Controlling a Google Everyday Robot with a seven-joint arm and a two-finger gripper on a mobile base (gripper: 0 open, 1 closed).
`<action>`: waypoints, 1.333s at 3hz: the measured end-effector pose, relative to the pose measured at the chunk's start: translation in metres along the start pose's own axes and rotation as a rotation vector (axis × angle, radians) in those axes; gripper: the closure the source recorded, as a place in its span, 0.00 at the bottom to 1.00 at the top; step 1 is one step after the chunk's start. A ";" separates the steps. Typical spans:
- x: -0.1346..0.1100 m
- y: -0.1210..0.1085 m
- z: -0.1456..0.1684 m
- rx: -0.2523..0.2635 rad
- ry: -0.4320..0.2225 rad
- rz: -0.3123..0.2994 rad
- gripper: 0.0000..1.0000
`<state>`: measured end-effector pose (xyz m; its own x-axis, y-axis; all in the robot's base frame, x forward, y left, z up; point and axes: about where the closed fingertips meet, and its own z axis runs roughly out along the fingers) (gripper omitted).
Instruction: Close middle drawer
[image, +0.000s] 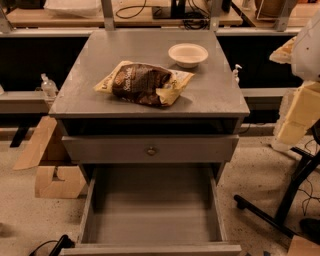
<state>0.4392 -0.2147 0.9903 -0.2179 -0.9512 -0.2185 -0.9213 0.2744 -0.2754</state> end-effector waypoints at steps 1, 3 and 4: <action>0.001 0.002 0.004 0.007 -0.010 0.009 0.00; 0.032 0.050 0.122 -0.086 -0.126 0.110 0.19; 0.056 0.089 0.202 -0.136 -0.160 0.173 0.42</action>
Offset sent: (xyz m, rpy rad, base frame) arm -0.0068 0.0013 -0.2128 0.2393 0.1352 -0.0819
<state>0.4100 -0.2147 0.7646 -0.3323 -0.8544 -0.3994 -0.9119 0.3992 -0.0952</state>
